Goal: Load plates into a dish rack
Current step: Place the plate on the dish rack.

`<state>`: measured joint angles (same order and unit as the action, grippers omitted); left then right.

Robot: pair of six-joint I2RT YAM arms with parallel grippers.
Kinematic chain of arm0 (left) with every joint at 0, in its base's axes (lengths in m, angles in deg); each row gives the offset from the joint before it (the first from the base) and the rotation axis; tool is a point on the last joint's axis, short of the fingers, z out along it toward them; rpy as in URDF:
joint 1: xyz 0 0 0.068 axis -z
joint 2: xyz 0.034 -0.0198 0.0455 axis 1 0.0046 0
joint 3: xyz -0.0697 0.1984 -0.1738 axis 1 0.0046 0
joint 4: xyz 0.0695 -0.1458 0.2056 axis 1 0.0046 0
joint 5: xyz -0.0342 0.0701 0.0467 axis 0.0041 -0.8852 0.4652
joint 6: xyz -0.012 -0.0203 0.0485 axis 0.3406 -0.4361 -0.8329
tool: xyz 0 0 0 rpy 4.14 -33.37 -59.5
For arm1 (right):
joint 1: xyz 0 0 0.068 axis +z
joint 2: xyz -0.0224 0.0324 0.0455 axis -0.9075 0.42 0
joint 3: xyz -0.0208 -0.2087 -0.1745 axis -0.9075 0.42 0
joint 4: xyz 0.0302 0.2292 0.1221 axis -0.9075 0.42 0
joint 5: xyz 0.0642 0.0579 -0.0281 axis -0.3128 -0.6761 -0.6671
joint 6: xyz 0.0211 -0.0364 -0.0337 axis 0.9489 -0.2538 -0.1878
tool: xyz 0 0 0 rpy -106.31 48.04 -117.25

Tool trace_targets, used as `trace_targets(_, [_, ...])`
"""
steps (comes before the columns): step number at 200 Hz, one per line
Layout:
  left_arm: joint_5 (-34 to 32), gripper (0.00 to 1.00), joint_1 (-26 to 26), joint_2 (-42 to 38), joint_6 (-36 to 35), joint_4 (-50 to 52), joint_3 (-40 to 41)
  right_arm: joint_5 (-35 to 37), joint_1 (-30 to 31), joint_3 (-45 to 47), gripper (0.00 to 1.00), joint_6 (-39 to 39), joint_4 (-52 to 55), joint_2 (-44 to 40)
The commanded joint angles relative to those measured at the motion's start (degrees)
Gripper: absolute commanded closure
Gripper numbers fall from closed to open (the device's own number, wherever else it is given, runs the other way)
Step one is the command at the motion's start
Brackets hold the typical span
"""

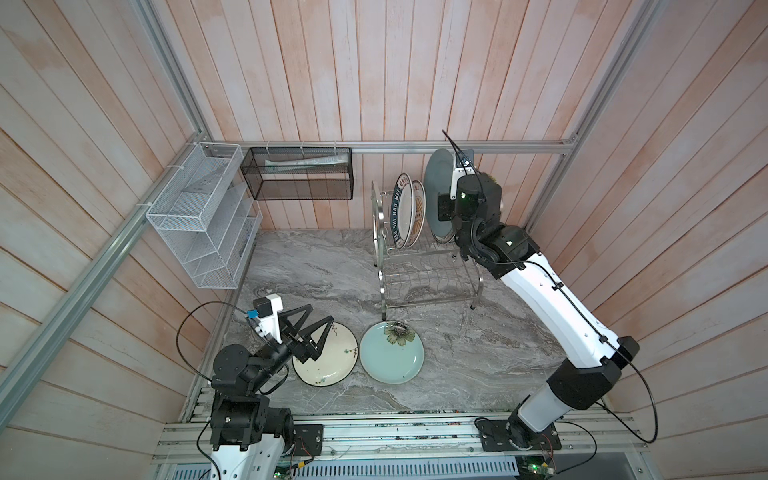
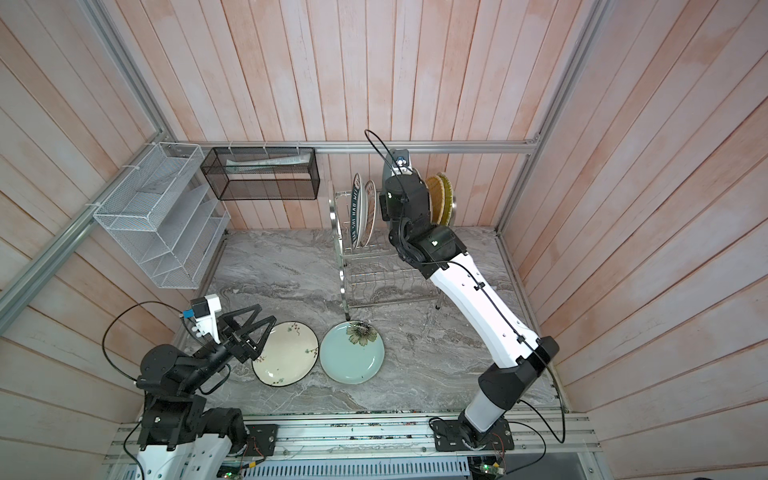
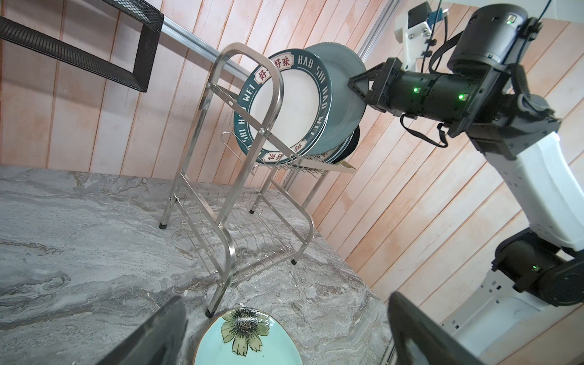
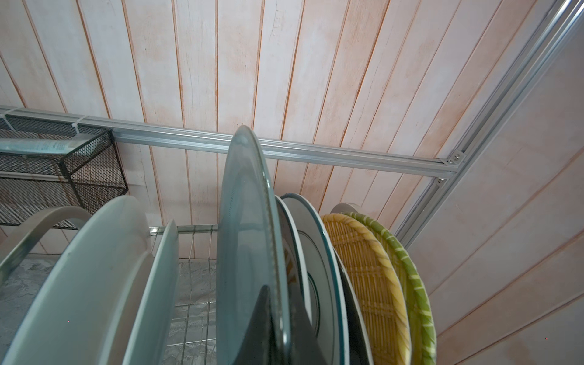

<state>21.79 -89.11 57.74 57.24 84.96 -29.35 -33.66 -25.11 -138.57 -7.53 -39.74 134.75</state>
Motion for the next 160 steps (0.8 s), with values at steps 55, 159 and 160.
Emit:
trace_targets(55, [0.9,0.0,-0.6,0.6,0.5,-1.7,0.5,-2.1,-1.5,2.8,1.0,3.8,-6.3,-1.4])
trace_targets(159, [1.3,0.0,-0.9,0.6,0.7,-1.9,0.5,-6.4,-1.6,6.1,1.0,4.3,-6.5,-3.2])
trace_targets(160, [1.3,0.0,-0.9,0.6,0.7,-1.9,0.5,-6.5,-1.6,6.2,1.0,4.3,-6.5,-3.3])
